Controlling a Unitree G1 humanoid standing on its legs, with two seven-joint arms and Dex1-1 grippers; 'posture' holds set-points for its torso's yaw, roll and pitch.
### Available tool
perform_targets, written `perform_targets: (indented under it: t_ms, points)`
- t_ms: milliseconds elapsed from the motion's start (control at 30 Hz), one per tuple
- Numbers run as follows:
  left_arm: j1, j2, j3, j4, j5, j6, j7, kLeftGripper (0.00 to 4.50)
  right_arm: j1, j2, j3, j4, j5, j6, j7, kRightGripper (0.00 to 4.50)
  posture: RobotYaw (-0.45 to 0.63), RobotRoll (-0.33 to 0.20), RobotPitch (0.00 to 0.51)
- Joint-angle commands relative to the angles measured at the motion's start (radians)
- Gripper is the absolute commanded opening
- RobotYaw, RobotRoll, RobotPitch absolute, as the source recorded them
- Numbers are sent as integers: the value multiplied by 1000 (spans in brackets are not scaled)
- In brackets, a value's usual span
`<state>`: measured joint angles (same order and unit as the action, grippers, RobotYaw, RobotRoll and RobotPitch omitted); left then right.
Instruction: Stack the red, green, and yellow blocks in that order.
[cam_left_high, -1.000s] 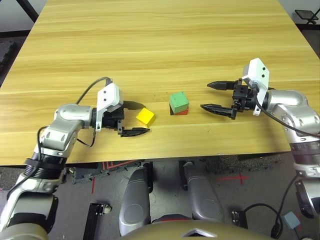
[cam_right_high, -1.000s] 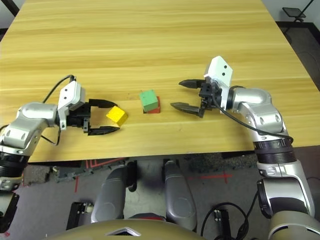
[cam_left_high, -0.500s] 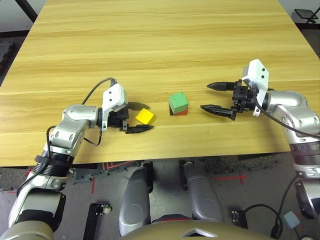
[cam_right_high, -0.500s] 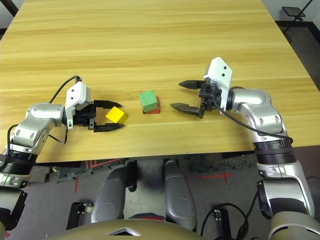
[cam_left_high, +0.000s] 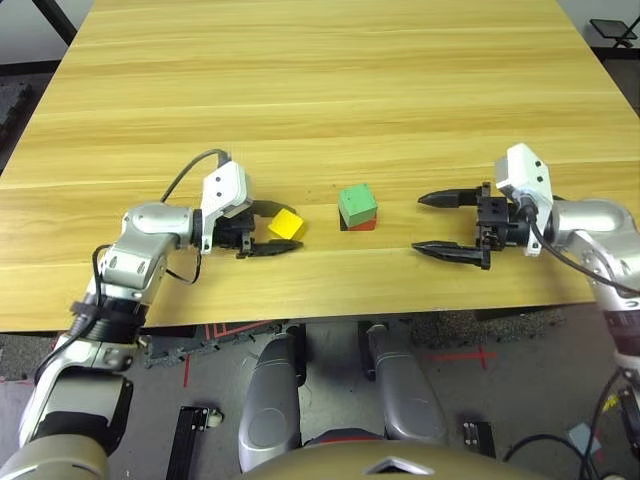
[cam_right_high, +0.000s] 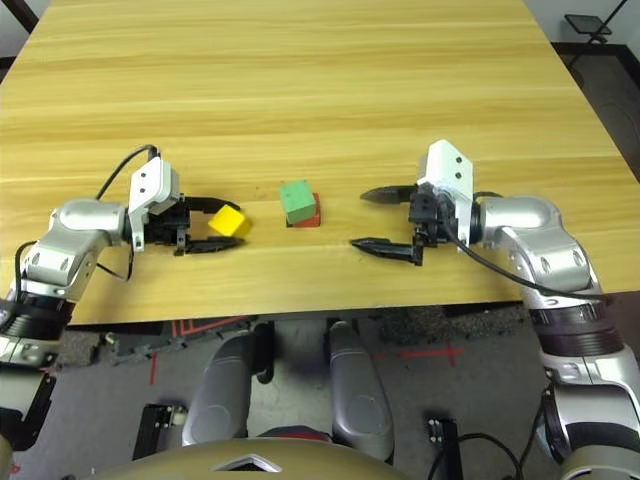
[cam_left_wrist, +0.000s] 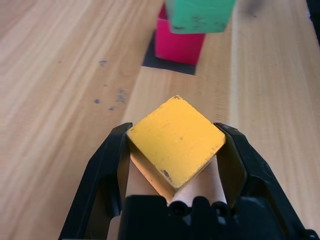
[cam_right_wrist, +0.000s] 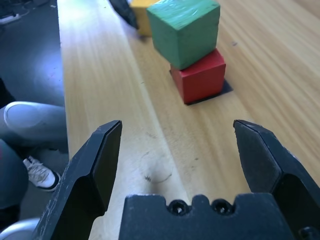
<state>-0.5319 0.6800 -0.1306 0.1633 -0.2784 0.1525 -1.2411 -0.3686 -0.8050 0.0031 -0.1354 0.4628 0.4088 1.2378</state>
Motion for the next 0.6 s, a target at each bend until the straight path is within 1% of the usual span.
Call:
perform_targets:
  t_ms: [33, 200, 300, 367, 500, 600]
  points:
    - [-75, 14, 27, 16, -9, 29, -8, 2775, 14, -8, -7, -22, 12, 7, 2, 4500, 239, 21, 258]
    - [-208, 15, 59, -6, -47, 144, 3, 2775, 6, 2, 3, -21, 9, 9, -3, 4500, 242, 23, 260]
    - [-259, 20, 77, -66, -85, 243, 18, 2775, 7, 7, 10, -20, 5, 4, -1, 4500, 253, 29, 263]
    - [-290, 13, 85, -160, -134, 354, 51, 2775, 2, 10, 14, -16, 3, 2, 0, 4500, 253, 29, 263]
    - [-304, -3, 96, -344, -243, 550, 123, 2775, -18, 15, 19, -8, 3, 0, -1, 4500, 264, 39, 261]
    - [-291, -10, 90, -431, -281, 609, 157, 2775, -32, 19, 24, 7, -5, -8, 0, 4500, 264, 40, 261]
